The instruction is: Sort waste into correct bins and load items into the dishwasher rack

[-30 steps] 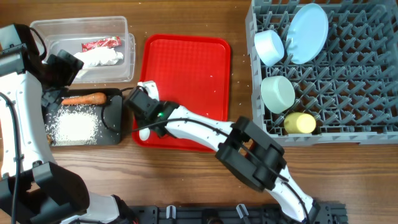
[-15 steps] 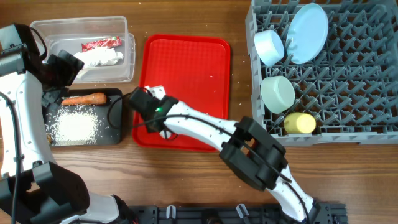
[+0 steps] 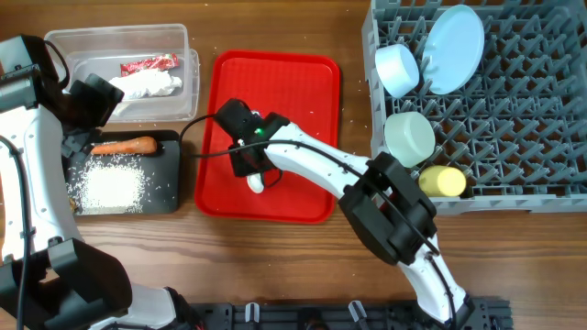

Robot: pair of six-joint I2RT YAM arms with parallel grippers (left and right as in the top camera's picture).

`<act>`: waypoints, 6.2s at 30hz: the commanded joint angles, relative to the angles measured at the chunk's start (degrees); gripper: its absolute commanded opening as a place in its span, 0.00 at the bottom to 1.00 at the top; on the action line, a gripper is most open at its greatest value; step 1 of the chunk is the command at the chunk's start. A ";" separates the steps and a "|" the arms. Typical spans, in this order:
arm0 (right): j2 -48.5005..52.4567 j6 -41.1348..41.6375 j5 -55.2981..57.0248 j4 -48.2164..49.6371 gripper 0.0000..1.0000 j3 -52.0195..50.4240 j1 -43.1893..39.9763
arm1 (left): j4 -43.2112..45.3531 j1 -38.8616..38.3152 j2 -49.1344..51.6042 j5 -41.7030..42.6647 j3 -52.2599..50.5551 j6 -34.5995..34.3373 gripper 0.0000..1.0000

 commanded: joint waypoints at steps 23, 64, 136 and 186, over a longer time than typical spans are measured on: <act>-43.52 -30.73 13.46 -25.90 0.05 -2.10 -32.72 | -0.02 0.15 -1.40 -0.76 0.59 -0.76 1.00; -73.00 -24.44 -0.94 -28.79 1.00 -6.99 -50.27 | -0.02 0.15 -1.40 -0.76 0.59 -0.76 1.00; -129.04 -8.87 3.23 37.75 1.00 -95.27 -50.23 | 56.96 -20.94 -59.01 -1.22 -68.87 16.76 1.00; -129.02 -8.85 3.23 37.75 1.00 -95.27 -50.23 | 59.80 -25.31 -94.77 -3.98 -88.39 19.69 1.00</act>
